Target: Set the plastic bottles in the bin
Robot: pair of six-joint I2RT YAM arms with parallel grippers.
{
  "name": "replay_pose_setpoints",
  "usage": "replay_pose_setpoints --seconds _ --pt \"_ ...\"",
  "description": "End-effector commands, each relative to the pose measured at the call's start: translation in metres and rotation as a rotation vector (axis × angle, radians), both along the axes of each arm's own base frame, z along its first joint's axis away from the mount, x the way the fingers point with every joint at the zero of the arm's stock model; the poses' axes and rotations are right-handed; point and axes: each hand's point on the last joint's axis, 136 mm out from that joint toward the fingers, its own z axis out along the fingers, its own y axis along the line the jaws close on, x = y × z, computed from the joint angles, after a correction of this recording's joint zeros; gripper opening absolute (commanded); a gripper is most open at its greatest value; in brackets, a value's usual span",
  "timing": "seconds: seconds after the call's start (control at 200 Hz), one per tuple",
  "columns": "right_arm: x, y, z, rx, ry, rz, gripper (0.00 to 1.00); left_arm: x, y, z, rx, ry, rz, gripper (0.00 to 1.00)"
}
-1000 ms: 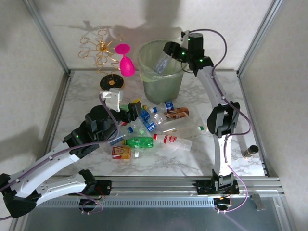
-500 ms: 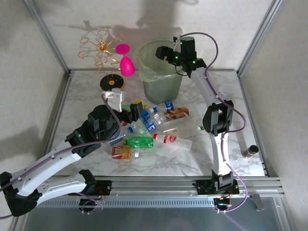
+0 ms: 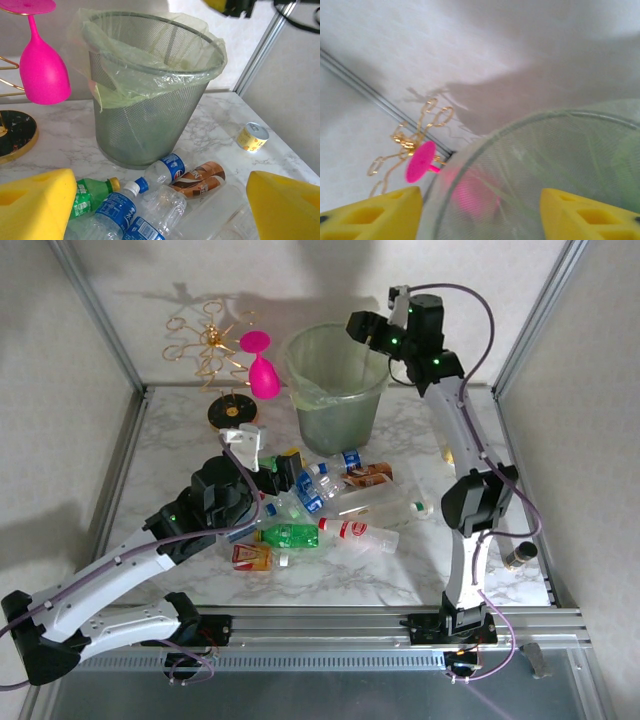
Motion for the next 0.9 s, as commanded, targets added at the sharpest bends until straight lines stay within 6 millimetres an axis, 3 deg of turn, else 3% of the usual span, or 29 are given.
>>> replay_pose_setpoints --seconds 0.0,0.235,0.38,0.456,0.571,0.766,0.896 --pt "-0.031 -0.008 0.032 -0.013 -0.08 0.006 0.56 -0.001 -0.002 0.003 -0.03 0.003 0.001 0.87" --pt "-0.096 -0.027 0.028 -0.021 -0.089 -0.012 0.51 -0.005 0.001 0.017 -0.057 0.009 -0.001 0.87" --pt "-0.144 -0.035 0.01 -0.031 -0.067 -0.004 0.52 -0.009 0.007 0.02 -0.077 0.03 0.012 0.87" --pt "-0.167 -0.038 -0.009 -0.041 -0.031 0.006 0.52 -0.011 0.01 0.021 -0.093 0.04 0.021 0.88" --pt "-0.202 -0.03 -0.053 -0.114 0.07 0.06 0.54 -0.014 0.017 0.014 -0.085 0.036 0.035 0.87" --pt "-0.259 -0.018 -0.133 -0.373 0.216 0.102 0.56 -0.013 0.03 -0.005 -0.017 0.047 0.094 0.87" --pt "-0.294 -0.001 -0.175 -0.53 0.275 0.175 0.58 -0.013 0.043 -0.012 0.003 0.047 0.15 0.87"
